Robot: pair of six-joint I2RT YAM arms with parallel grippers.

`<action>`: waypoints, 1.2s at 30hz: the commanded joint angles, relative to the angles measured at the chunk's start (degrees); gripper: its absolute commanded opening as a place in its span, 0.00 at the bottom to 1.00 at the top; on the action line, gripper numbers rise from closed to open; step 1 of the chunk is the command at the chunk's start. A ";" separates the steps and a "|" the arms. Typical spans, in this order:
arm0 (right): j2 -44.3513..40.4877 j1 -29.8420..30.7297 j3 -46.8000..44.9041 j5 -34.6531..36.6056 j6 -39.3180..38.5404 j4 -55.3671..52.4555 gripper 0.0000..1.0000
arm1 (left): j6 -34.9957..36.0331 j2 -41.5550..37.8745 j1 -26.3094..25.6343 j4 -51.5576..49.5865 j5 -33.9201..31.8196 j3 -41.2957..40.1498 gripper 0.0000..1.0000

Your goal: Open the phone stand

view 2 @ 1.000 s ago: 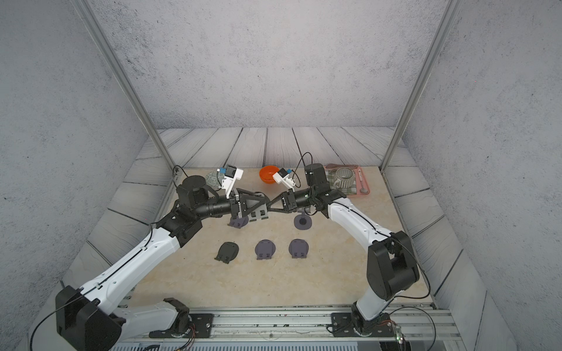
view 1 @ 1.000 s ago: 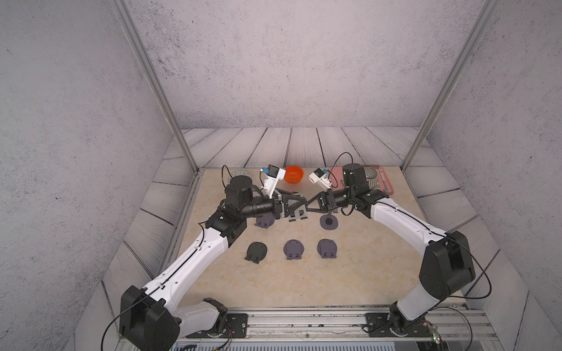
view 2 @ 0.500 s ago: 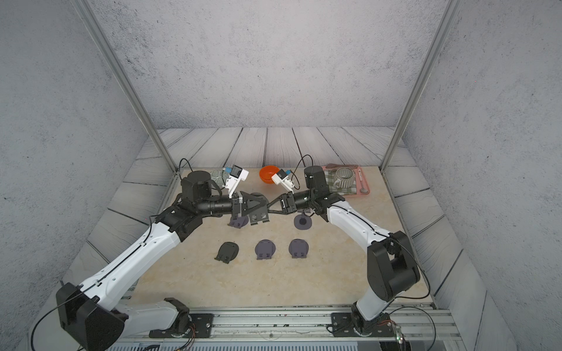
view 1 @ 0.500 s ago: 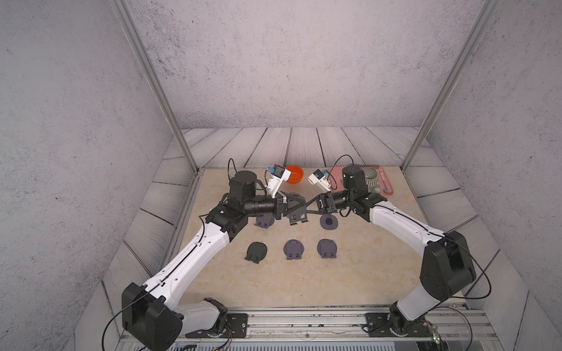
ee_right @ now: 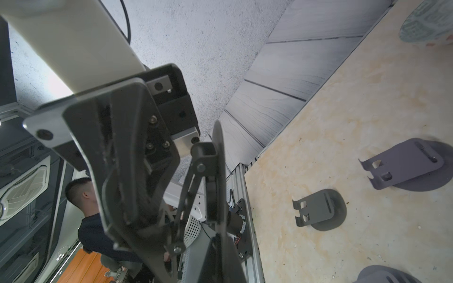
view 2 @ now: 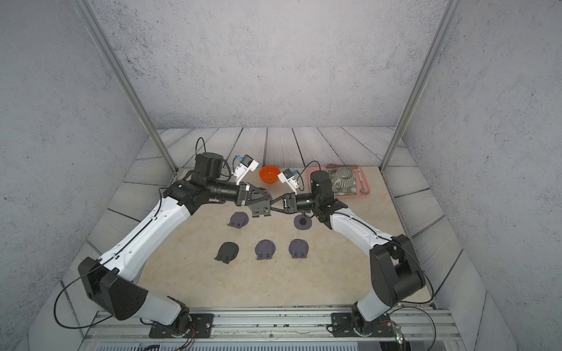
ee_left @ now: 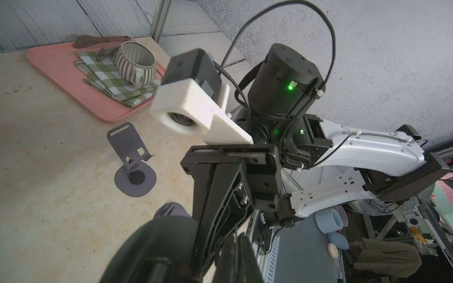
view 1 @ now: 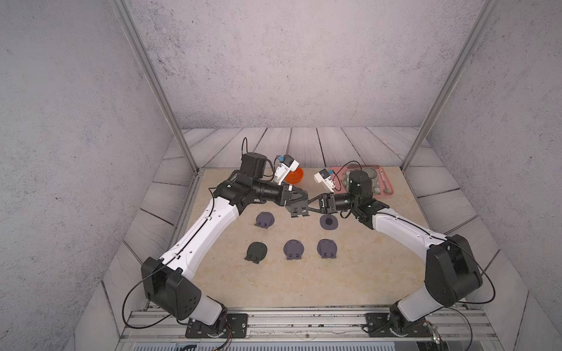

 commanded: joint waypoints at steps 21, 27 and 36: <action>4.56 4.76 -14.04 -3.85 10.63 4.06 0.00 | 12.51 -3.11 8.02 23.27 -13.18 12.97 0.00; 7.62 4.95 -14.94 -4.21 9.70 3.66 0.00 | 10.17 -2.37 9.34 23.20 -12.60 14.79 0.00; 8.66 4.99 -16.91 -3.24 13.50 8.39 0.00 | 15.00 -5.04 9.34 26.29 -12.96 11.80 0.00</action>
